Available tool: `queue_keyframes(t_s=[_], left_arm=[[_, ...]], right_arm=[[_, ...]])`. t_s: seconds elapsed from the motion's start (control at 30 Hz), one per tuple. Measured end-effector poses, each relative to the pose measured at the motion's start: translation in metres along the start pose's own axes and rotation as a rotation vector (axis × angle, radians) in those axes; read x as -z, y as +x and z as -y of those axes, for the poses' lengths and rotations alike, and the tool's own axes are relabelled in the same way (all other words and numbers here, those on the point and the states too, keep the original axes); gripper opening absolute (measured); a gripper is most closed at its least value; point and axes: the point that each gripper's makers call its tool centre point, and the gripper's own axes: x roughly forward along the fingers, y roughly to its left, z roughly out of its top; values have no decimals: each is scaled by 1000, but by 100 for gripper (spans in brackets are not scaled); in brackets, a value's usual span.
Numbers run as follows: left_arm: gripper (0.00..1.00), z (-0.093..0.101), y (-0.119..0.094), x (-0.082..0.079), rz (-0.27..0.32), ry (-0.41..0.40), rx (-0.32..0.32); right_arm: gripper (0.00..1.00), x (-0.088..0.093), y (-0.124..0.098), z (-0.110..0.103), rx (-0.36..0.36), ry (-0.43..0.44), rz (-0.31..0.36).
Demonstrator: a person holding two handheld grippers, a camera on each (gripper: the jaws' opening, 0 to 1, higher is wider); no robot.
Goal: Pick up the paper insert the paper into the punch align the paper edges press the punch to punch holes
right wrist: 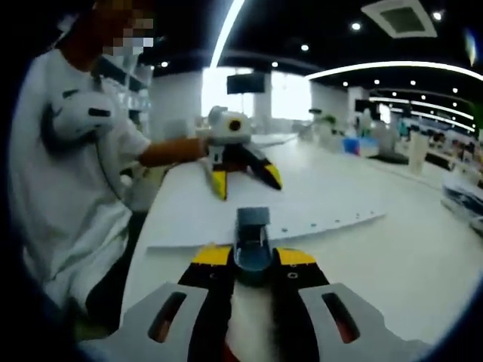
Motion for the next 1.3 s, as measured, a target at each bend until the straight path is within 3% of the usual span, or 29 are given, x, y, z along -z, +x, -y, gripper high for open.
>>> queue_keyframes(t_s=[0.33,0.43,0.9,1.07,1.3], left_arm=[[55,-2,0,0,0,0,1],[55,-2,0,0,1,0,1],[56,-2,1,0,-4,5,-3],[57,-12,-2,-5,-22,77,-67],[54,-3,-1,-9,-41,181,-85]], right_arm=[[27,1,0,1,-6,16,-11],[31,-1,-1,3,11,21,-2],[29,4,-25,3,97,66,5],[29,0,-34,7,144,84,45],[30,3,-42,12,186,129,70]])
